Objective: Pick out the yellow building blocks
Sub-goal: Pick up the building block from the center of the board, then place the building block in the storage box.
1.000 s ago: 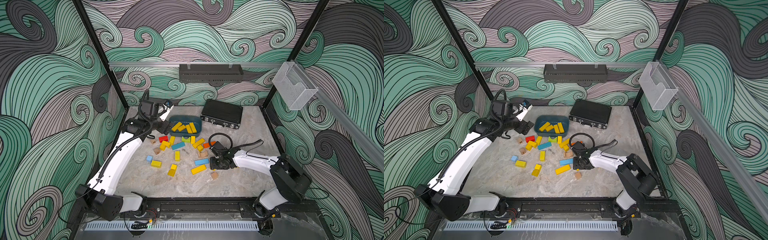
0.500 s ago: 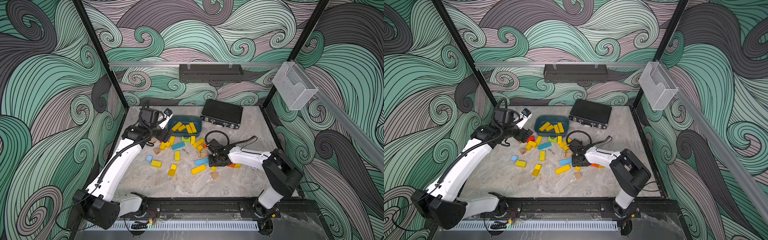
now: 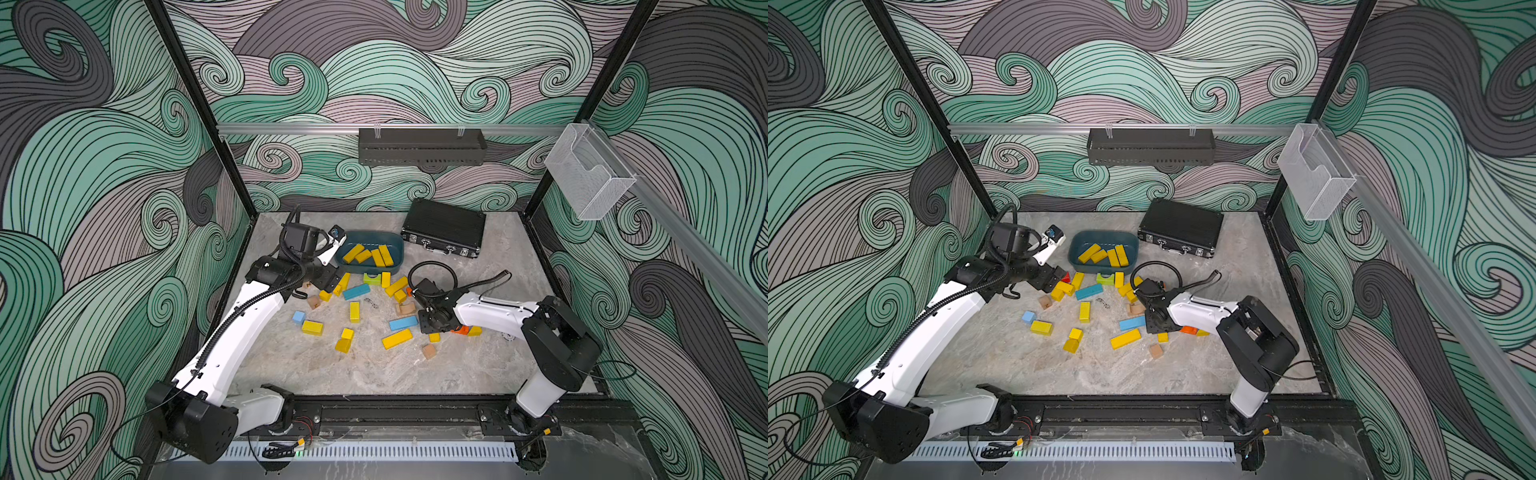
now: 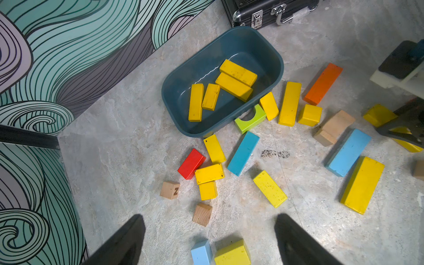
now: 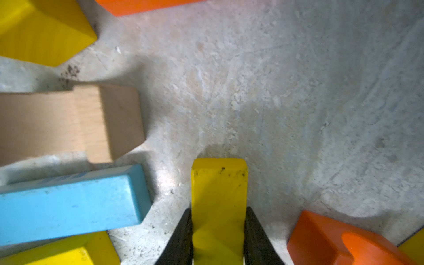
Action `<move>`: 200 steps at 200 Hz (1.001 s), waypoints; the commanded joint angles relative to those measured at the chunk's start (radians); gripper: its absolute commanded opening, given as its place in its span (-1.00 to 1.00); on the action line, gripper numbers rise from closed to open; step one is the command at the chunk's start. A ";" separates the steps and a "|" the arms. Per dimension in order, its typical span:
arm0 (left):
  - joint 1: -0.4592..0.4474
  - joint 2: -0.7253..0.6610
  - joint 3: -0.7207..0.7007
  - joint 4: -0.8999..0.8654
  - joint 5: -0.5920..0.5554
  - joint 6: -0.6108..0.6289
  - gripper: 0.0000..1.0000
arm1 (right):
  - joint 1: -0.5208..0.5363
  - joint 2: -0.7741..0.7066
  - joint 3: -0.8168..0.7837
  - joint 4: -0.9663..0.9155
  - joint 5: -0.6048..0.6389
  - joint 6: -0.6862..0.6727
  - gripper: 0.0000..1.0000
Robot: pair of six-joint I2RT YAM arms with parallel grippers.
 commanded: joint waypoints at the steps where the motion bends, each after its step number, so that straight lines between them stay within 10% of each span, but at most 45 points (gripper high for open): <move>1: 0.005 -0.044 -0.014 -0.027 0.002 0.021 0.79 | 0.000 0.022 -0.021 -0.089 0.028 -0.028 -0.50; 127: 0.006 -0.214 -0.259 -0.130 0.114 0.210 0.77 | -0.044 -0.084 0.227 -0.167 -0.080 -0.198 -0.63; 200: 0.004 -0.283 -0.335 -0.218 0.156 0.276 0.76 | -0.087 0.173 0.657 -0.174 -0.175 -0.332 -0.63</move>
